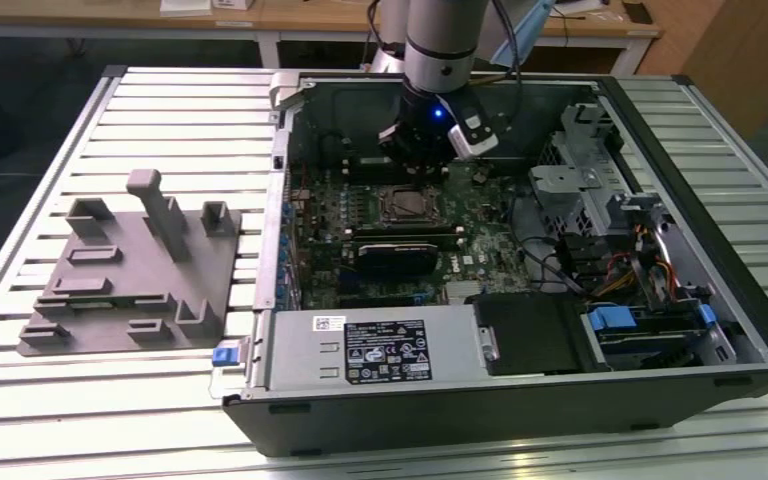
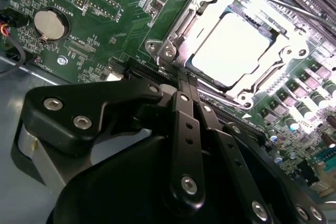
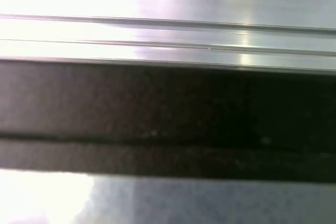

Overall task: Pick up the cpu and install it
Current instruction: 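Install the first cpu locking lever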

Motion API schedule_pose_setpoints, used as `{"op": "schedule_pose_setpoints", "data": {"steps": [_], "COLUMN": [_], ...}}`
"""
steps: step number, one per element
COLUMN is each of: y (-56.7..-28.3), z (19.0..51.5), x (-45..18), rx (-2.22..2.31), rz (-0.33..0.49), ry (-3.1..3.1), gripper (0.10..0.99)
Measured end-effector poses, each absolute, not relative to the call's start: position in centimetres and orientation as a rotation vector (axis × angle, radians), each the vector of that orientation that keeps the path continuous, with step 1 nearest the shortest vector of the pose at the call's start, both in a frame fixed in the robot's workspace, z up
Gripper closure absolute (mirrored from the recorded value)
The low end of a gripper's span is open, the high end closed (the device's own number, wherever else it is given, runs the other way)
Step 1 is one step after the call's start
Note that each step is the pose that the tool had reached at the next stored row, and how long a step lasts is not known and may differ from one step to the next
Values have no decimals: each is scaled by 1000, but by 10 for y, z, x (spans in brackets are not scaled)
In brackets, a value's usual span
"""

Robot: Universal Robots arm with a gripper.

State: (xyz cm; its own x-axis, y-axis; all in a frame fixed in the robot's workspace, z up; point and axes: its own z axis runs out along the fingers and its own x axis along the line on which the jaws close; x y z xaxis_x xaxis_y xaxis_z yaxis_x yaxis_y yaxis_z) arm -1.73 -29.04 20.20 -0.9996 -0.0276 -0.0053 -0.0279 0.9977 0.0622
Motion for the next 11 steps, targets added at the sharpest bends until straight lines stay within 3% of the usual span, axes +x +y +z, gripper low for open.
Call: {"op": "schedule_pose_setpoints", "data": {"steps": [11], "y": [-291], "z": [198], "x": [-17], "rx": [-43], "rz": [83], "ry": [3136], "gripper": [980]}}
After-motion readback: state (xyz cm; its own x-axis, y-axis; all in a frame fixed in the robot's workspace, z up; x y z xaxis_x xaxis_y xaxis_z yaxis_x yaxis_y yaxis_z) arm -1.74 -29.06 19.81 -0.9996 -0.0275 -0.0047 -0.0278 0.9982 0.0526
